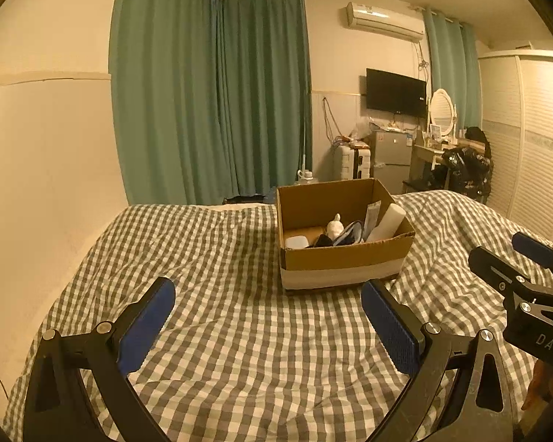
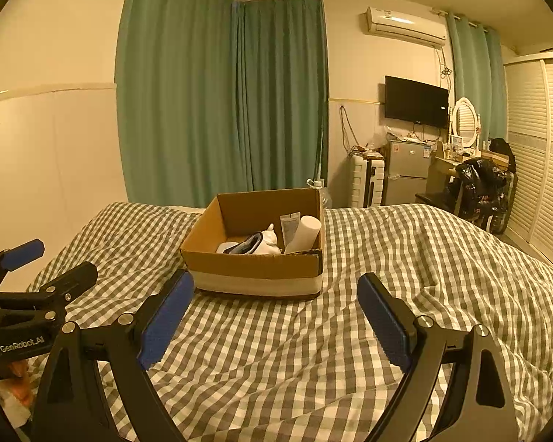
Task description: Organize objects
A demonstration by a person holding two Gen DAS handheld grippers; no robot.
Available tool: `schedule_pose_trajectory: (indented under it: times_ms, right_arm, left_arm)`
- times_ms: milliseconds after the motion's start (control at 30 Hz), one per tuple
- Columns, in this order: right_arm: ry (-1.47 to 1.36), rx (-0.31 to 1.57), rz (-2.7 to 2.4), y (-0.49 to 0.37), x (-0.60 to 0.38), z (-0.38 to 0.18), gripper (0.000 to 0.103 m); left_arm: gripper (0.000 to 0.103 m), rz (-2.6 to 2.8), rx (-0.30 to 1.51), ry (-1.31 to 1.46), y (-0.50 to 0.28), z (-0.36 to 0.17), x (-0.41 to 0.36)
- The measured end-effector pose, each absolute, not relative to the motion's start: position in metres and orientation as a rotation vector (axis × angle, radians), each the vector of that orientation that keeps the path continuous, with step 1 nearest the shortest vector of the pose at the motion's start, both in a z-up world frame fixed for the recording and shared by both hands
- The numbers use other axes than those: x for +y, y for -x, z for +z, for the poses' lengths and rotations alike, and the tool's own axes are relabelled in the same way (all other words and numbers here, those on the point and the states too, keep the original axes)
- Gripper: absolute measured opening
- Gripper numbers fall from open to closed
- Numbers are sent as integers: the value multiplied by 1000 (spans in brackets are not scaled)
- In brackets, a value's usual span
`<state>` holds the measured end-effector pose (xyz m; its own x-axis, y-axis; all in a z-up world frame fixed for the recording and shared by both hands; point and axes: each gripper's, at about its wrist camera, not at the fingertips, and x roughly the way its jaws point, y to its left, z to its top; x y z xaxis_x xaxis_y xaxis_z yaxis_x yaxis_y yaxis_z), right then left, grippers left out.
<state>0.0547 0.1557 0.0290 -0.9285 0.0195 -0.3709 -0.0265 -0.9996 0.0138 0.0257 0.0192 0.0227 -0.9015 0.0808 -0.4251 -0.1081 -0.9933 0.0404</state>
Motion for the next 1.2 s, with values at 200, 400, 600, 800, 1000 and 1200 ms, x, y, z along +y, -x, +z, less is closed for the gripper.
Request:
schedule_pose_trajectory:
  times_ms: [200, 400, 600, 800, 1000, 1200]
  right_arm:
    - [590, 12, 3057, -55, 154, 28, 91]
    - [610, 5, 3050, -53, 155, 25, 91]
    - [610, -1, 3036, -53, 156, 25, 91]
    - [618, 22, 3029, -53, 159, 24, 91]
    - [625, 7, 3031, -53, 158, 24, 91]
    - [625, 13, 3033, -53, 158, 25, 91]
  left_arm:
    - [103, 2969, 119, 667, -25, 22, 22]
    - [103, 2963, 127, 667, -26, 21, 24]
    - [103, 2953, 121, 677, -26, 19, 25]
    - [103, 2952, 128, 684, -26, 18, 26]
    - [103, 2944, 125, 680, -27, 16, 27]
    - [103, 2946, 144, 688, -27, 15, 29]
